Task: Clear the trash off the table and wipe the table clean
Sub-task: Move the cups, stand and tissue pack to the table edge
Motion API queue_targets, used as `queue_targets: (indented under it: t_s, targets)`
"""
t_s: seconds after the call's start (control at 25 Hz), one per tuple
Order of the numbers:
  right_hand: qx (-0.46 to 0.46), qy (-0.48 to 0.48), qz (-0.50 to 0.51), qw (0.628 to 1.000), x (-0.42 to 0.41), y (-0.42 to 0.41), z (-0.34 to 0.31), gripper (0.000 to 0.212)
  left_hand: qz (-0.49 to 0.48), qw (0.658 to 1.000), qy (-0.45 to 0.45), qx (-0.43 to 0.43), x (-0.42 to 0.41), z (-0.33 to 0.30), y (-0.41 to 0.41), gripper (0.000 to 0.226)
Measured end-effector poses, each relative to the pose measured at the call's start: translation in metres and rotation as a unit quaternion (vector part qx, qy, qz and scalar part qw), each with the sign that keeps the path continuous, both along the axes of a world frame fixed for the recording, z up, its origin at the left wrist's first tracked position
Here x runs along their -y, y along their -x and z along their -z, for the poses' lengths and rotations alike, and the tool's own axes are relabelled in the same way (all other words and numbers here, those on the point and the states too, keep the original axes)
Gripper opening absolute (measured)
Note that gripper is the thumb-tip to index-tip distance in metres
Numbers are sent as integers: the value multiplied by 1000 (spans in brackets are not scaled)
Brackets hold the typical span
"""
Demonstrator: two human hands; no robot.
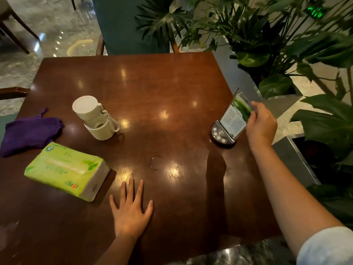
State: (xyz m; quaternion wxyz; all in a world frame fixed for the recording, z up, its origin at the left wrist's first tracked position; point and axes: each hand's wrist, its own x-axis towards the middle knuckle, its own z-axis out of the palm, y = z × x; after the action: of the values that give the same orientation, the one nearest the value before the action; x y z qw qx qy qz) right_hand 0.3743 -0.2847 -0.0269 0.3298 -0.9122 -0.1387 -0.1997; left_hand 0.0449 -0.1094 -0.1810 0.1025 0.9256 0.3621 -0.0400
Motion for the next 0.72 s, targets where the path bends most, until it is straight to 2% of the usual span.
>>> queue_targets:
  t_s: [0.12, 0.2, 0.28, 0.4, 0.56, 0.64, 0.72]
  targets:
    - [71, 114, 24, 991, 5, 1, 10, 37, 4, 1000, -3, -4, 0, 1, 0, 72]
    - [56, 206, 33, 976, 7, 8, 16, 52, 6, 1000, 0, -6, 0, 1, 0, 72]
    - [25, 251, 29, 967, 8, 17, 22, 68, 7, 1000, 0, -4, 0, 0, 0, 72]
    - [-3, 250, 34, 968, 2, 21, 21, 74, 7, 1000, -1, 2, 0, -1, 0, 71]
    - [-2, 206, 23, 978, -16, 40, 13, 69, 12, 1000, 4, 6, -1, -2, 1, 71]
    - [2, 176, -35, 984, -41, 71, 17, 63, 14, 1000, 7, 6, -1, -6, 0, 71]
    - [-39, 154, -130, 979, -79, 113, 26, 59, 24, 1000, -2, 7, -1, -10, 0, 71]
